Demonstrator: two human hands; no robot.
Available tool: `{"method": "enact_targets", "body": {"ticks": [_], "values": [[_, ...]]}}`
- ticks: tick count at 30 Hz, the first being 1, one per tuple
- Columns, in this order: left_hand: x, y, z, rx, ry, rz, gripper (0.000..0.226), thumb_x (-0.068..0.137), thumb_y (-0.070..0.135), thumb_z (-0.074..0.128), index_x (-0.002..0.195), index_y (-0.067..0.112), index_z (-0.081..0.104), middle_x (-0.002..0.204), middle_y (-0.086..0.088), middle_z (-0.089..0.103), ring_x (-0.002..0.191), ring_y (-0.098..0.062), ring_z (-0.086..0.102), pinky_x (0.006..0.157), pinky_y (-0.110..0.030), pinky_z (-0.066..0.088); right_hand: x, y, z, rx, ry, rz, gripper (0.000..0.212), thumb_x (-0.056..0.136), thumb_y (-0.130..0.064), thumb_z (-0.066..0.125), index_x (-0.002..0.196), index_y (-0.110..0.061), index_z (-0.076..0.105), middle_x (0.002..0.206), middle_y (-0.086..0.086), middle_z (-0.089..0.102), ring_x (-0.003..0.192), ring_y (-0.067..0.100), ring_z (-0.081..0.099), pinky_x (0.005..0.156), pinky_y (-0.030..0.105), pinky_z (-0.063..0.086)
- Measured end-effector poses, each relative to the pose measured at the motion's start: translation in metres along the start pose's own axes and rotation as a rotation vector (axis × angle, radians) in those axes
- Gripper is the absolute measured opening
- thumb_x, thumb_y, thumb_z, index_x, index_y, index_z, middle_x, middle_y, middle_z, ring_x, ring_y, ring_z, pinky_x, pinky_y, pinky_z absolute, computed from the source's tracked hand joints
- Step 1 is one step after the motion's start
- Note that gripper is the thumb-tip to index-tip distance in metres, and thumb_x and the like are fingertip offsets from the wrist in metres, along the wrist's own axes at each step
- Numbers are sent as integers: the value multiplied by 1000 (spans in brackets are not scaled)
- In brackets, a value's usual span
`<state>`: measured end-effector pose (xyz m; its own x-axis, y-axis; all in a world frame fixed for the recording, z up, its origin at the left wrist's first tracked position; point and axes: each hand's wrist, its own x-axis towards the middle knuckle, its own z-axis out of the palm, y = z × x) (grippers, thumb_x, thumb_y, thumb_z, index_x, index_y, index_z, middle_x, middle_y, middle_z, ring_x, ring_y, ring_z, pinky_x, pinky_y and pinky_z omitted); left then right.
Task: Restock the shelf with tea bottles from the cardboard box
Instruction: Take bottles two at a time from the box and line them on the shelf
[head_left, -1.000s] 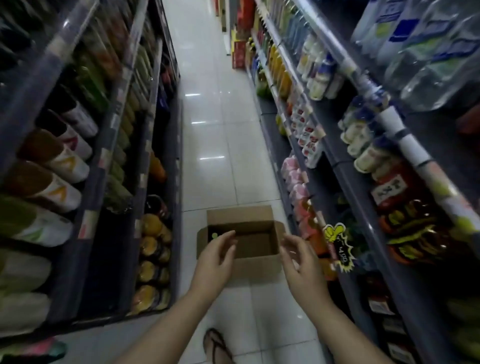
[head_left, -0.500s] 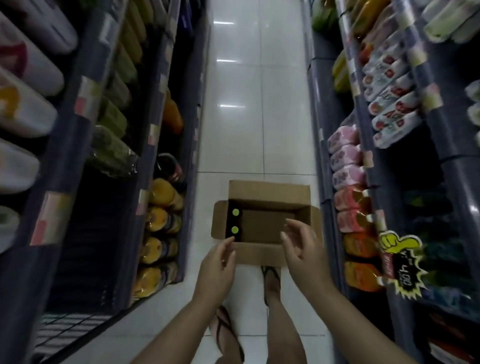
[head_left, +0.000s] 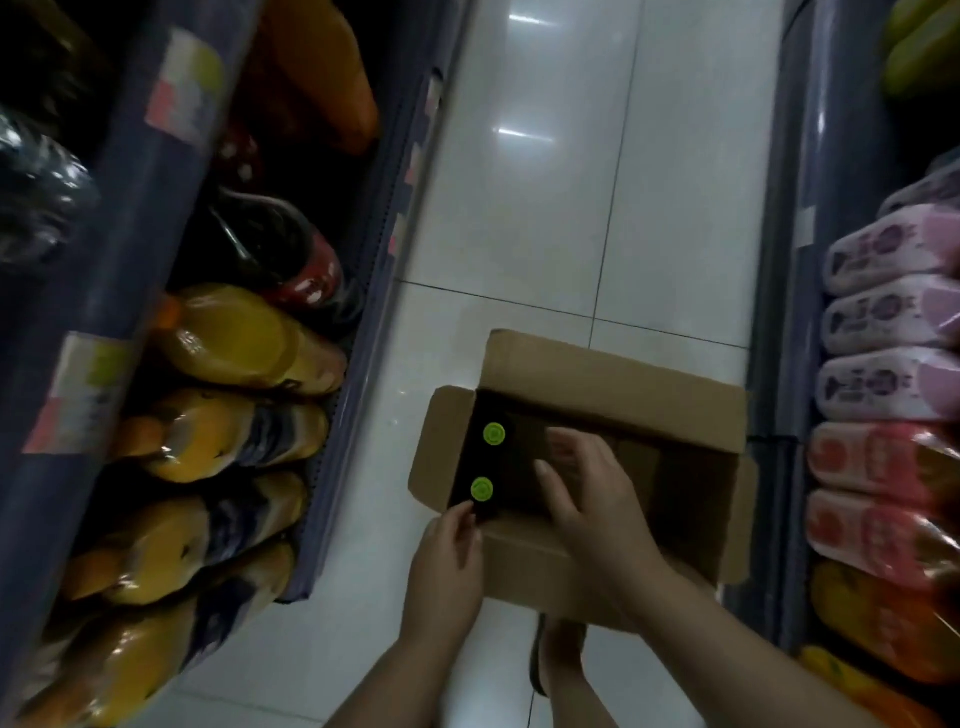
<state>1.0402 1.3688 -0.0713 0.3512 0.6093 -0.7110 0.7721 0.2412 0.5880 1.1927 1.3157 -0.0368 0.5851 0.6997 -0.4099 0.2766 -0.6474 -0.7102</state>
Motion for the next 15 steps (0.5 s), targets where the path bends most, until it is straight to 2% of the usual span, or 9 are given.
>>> {"method": "enact_targets", "body": {"ticks": [3, 6, 10, 12, 15], "values": [[26, -13, 17, -42, 31, -52, 38, 96, 20, 48, 134, 24, 46, 131, 5, 53, 107, -1, 49, 90, -17, 38, 25, 27, 23, -46, -35, -18, 37, 92, -29, 55, 128, -19, 48, 122, -6, 52, 107, -2, 47, 83, 4, 35], [45, -20, 35, -46, 11, -75, 43, 95, 24, 50, 138, 27, 41, 136, 7, 49, 117, -6, 50, 95, -19, 39, 43, 47, 43, -85, -82, -12, 40, 93, -30, 54, 130, -19, 46, 128, -4, 50, 108, -3, 43, 83, 4, 33], [63, -20, 53, -1, 61, -97, 57, 93, 33, 52, 145, 27, 29, 148, 6, 39, 131, -15, 43, 105, -32, 42, 63, 63, 66, -93, -106, -11, 45, 92, -29, 56, 133, -18, 43, 134, -4, 46, 116, 1, 43, 86, -2, 26], [72, -19, 60, -15, 88, -116, 61, 92, 33, 53, 146, 25, 25, 151, 3, 35, 134, -17, 40, 107, -35, 41, 72, 69, 74, -110, -136, -10, 50, 91, -30, 57, 137, -20, 39, 139, -5, 43, 125, 5, 41, 96, 7, 27], [82, -22, 67, -41, 106, -160, 63, 91, 29, 55, 146, 24, 25, 150, 1, 36, 135, -19, 39, 106, -32, 39, 87, 77, 83, -122, -167, -5, 55, 90, -31, 57, 140, -22, 37, 144, -6, 39, 133, 9, 36, 104, 19, 29]]}}
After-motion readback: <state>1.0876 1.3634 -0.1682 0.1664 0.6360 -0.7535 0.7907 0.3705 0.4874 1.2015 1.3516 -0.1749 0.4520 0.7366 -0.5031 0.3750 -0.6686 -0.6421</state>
